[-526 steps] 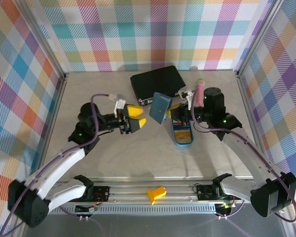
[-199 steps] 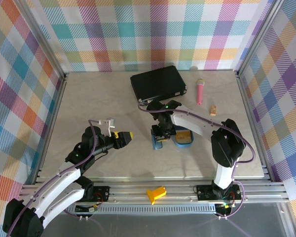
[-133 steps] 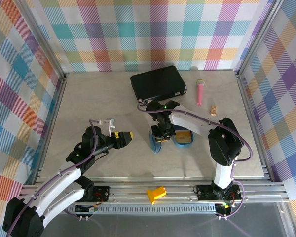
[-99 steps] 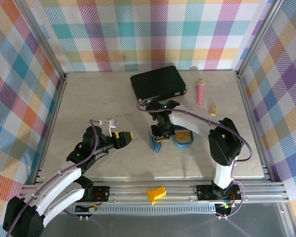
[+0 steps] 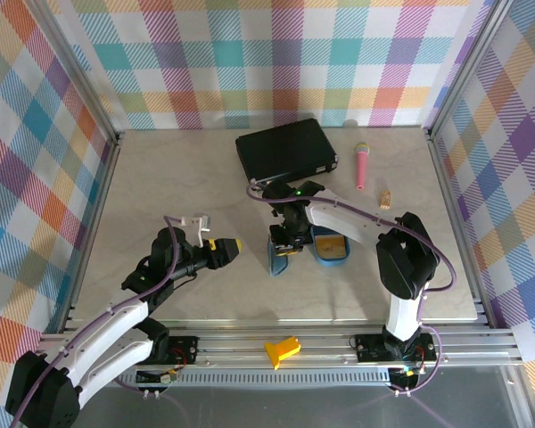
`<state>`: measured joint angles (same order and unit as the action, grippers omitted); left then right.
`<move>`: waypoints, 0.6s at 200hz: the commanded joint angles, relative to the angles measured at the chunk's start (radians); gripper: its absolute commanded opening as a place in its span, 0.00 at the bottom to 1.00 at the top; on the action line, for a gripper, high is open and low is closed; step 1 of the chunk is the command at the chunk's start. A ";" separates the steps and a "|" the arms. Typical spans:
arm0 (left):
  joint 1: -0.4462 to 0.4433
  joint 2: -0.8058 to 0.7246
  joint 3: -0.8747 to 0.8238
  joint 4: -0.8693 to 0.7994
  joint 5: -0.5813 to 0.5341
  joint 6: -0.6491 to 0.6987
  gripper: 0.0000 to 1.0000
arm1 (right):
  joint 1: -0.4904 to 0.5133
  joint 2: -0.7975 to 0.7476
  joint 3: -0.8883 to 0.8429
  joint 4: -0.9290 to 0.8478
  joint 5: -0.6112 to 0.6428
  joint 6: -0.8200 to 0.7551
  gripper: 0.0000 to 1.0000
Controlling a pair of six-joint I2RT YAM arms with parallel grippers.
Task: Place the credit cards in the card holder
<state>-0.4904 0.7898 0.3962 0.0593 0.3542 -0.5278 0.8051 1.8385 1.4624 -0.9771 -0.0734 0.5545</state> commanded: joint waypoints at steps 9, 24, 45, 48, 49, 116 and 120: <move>-0.011 -0.024 -0.020 0.028 0.002 0.002 0.64 | 0.006 0.019 -0.007 0.018 -0.019 0.031 0.18; -0.010 -0.027 -0.025 0.030 -0.001 0.001 0.64 | 0.006 0.025 -0.003 0.018 -0.017 0.035 0.18; -0.010 -0.024 -0.027 0.036 0.006 0.000 0.64 | 0.003 -0.009 -0.008 0.023 0.021 0.043 0.21; -0.010 -0.024 -0.029 0.038 0.010 0.000 0.64 | -0.001 -0.014 -0.009 0.023 0.023 0.044 0.23; -0.010 -0.023 -0.029 0.039 0.011 -0.001 0.64 | -0.003 -0.017 -0.010 0.024 0.023 0.044 0.23; -0.067 0.081 -0.018 0.083 0.010 -0.006 0.65 | -0.178 -0.137 -0.202 0.161 -0.104 -0.045 0.46; -0.071 0.088 -0.015 0.084 0.006 -0.007 0.65 | -0.178 -0.129 -0.196 0.155 -0.102 -0.056 0.47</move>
<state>-0.5369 0.8440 0.3798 0.1013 0.3649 -0.5285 0.6350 1.7000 1.2724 -0.8524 -0.1299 0.5678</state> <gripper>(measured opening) 0.647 0.452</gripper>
